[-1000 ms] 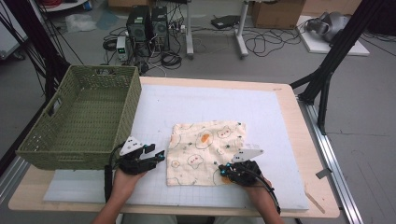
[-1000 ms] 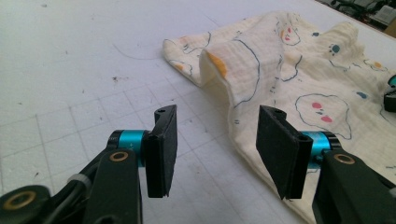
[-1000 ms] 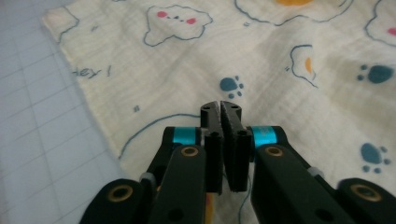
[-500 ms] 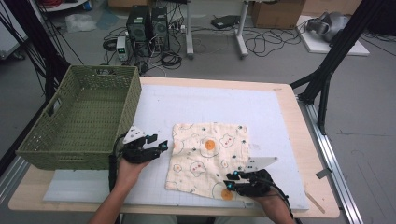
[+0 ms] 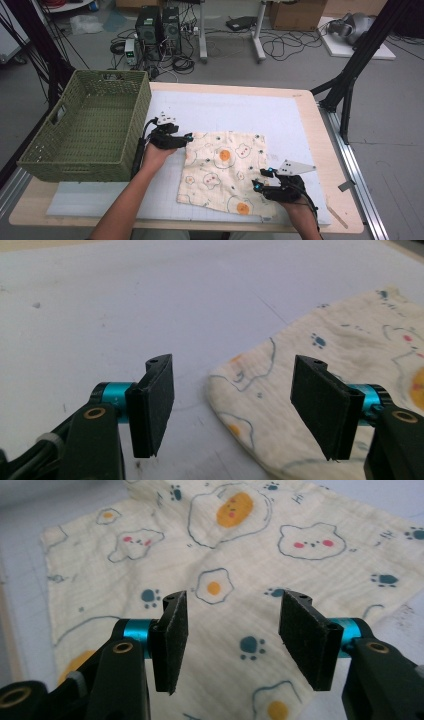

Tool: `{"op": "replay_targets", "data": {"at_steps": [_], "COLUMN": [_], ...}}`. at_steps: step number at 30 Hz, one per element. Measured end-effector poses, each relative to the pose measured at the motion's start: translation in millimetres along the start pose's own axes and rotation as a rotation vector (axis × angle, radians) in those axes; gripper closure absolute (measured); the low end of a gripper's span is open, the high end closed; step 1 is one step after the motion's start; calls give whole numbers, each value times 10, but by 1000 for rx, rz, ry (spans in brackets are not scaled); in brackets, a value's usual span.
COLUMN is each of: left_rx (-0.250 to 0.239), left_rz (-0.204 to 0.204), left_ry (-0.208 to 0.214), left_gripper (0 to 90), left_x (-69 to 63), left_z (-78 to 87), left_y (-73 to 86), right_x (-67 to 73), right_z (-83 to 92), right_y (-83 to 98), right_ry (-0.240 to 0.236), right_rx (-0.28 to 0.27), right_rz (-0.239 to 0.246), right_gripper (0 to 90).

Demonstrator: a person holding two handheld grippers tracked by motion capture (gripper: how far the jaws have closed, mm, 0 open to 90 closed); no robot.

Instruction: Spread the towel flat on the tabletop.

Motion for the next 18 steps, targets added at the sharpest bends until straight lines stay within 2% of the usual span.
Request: {"op": "replay_targets", "data": {"at_steps": [2, 4, 6, 13, 18], "left_rx": [18, 9, 44, 83, 124], "left_rz": [1, -3, -23, -63, -131], "left_ry": [-8, -22, -43, -53, -68], "left_gripper": [341, 347, 358, 396, 441], "left_x": [2, -5, -12, -63, -131], "left_z": [-76, -143, -213, -314, -362], "left_y": [-44, -52, -35, 23, 79], "right_x": [-14, -28, -38, -52, -50], "right_z": [2, 11, 21, 55, 50], "right_y": [17, 29, 27, 24, 25], "right_ry": [26, 33, 42, 59, 58], "right_rx": [17, 16, 10, -7, -5], "right_rz": [19, 16, 17, 6, 2], "right_gripper": [449, 449, 448, 438, 424]}}
Point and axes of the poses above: each handheld gripper's, and its own axes: z roughly backward along the jaws, y roughly out of its underside, x roughly to its left, the point moved 2 cm from there along -z, roughly forward along the jaws, and after that the axes turned 11 degrees about z, right-handed, at the moved point
